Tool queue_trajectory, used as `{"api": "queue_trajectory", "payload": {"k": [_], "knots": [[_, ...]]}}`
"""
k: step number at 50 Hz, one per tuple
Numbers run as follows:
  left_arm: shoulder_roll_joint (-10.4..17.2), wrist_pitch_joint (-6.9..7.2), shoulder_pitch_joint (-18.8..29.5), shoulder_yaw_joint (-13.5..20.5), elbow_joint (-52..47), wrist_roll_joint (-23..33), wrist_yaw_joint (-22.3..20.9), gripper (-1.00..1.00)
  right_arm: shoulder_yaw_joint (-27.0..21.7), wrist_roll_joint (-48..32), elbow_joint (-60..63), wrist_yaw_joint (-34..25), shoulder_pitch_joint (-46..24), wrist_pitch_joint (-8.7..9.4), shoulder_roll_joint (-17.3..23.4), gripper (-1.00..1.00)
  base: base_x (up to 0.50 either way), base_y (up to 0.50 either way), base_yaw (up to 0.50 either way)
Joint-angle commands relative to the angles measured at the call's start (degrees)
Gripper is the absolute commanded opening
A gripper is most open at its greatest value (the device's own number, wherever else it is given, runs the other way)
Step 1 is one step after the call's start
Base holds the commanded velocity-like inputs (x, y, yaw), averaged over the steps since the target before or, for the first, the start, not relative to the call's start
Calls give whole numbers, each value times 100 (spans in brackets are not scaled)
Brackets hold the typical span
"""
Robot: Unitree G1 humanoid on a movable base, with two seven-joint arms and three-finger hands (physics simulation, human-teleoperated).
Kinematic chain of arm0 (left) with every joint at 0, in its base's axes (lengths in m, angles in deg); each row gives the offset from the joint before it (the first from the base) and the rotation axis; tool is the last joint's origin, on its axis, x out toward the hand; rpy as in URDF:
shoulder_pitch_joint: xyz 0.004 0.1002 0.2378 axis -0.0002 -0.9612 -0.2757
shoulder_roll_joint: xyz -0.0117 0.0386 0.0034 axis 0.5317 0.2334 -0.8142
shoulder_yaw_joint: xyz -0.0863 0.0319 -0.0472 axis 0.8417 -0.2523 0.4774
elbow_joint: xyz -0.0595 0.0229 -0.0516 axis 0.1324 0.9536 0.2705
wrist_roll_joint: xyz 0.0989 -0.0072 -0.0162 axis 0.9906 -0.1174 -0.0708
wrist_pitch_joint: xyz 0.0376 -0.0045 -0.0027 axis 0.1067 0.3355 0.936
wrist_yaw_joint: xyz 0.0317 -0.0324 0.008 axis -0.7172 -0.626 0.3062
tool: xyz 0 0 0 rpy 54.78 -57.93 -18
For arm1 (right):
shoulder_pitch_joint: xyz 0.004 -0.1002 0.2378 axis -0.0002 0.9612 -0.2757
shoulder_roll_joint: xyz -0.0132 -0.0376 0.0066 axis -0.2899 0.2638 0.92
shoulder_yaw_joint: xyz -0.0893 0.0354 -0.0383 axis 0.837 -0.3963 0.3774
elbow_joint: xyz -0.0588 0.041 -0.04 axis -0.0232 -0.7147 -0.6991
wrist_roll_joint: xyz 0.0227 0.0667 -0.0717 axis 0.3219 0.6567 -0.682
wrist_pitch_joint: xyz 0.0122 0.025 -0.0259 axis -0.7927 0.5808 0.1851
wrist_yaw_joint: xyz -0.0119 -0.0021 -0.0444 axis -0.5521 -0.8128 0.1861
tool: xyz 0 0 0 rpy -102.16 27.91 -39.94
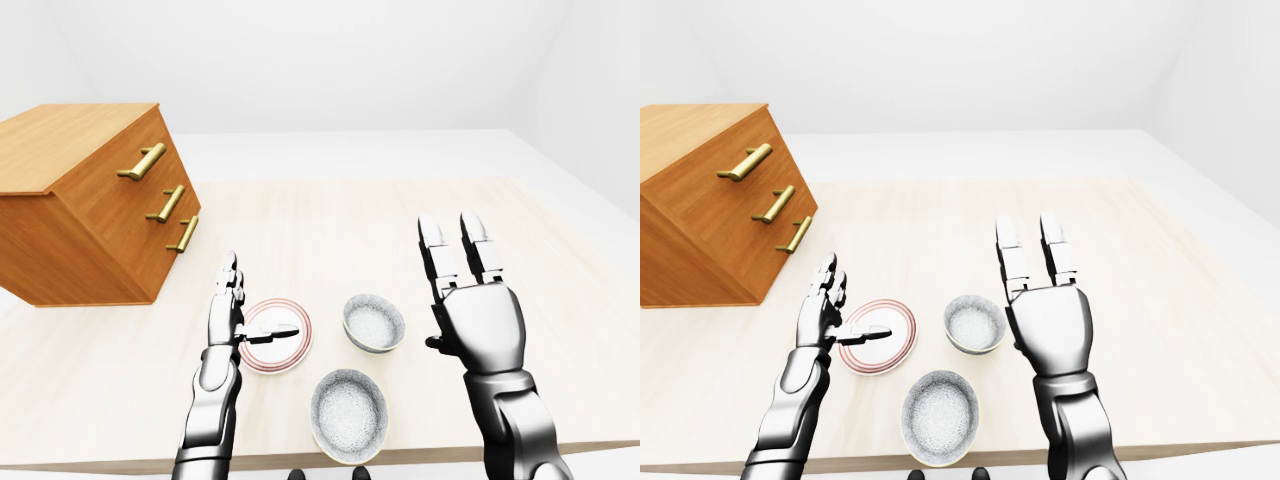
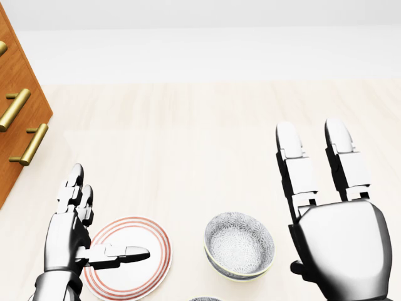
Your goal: Stack the bowl at the front on the bowl in the middle.
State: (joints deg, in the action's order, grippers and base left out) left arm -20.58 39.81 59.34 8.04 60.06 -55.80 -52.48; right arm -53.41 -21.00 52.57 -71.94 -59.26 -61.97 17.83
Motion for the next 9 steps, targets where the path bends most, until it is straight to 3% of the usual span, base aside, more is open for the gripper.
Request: {"api": "queue_trajectory", "payload": {"k": [1, 9], "knots": [[-3, -13, 5, -5, 19, 12, -3, 100, 33, 46, 50, -6, 11, 0, -13, 100, 0, 0, 0], [-2, -36, 11, -11, 47, 21, -4, 100, 167, -93, -179, 225, 15, 0, 18, 100, 0, 0, 0]]}}
